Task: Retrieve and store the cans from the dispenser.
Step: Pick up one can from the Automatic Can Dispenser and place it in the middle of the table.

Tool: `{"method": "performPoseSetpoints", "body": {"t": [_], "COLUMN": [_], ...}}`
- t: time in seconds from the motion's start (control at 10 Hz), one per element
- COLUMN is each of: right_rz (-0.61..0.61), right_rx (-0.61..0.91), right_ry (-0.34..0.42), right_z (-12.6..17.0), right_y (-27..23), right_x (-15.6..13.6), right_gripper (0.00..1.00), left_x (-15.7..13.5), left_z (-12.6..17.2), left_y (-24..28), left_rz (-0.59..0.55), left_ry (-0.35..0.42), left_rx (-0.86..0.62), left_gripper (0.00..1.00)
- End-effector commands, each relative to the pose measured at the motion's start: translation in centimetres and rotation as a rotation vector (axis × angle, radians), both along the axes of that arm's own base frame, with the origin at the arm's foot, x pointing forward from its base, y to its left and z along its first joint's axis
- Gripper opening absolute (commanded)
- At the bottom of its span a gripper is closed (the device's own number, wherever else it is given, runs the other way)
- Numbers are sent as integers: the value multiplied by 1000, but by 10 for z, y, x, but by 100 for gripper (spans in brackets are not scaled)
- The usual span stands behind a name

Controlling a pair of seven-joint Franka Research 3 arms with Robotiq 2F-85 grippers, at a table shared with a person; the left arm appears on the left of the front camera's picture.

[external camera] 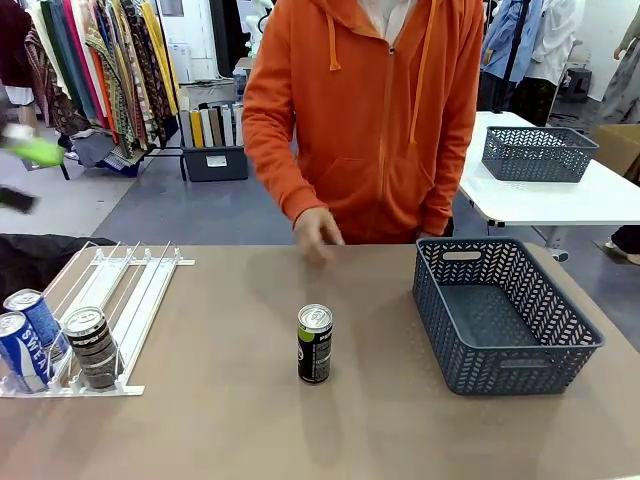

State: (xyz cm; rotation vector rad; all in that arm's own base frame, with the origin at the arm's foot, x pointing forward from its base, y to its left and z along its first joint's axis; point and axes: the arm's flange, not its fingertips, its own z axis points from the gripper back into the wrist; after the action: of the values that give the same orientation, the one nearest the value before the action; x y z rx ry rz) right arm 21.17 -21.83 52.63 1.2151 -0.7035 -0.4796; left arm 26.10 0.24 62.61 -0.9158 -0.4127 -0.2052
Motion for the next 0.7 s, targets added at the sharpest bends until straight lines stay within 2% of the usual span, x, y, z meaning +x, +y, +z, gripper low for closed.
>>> {"method": "performPoseSetpoints", "body": {"t": [0.0,0.2,0.3,0.4,0.6], "right_rz": [1,1,1,1,1], "right_rx": [8,8,8,8,8], "right_ry": [-36,-36,-36,-36,-36], "right_z": [1,1,1,1,1], "right_y": [0,0,0,0,0], "right_x": [2,2,2,2,2], "right_gripper": [100,100,100,100,100], "left_x": [-3,-17,-19,-35,-35], "left_z": [-30,-52,-60,-53,-53], "left_y": [91,148,157,147,147], "left_rz": [77,87,102,83,83], "left_ry": [191,216,229,184,184], "left_rx": [-170,-316,-353,-282,-282], "left_gripper": [100,100,100,100,100]}}
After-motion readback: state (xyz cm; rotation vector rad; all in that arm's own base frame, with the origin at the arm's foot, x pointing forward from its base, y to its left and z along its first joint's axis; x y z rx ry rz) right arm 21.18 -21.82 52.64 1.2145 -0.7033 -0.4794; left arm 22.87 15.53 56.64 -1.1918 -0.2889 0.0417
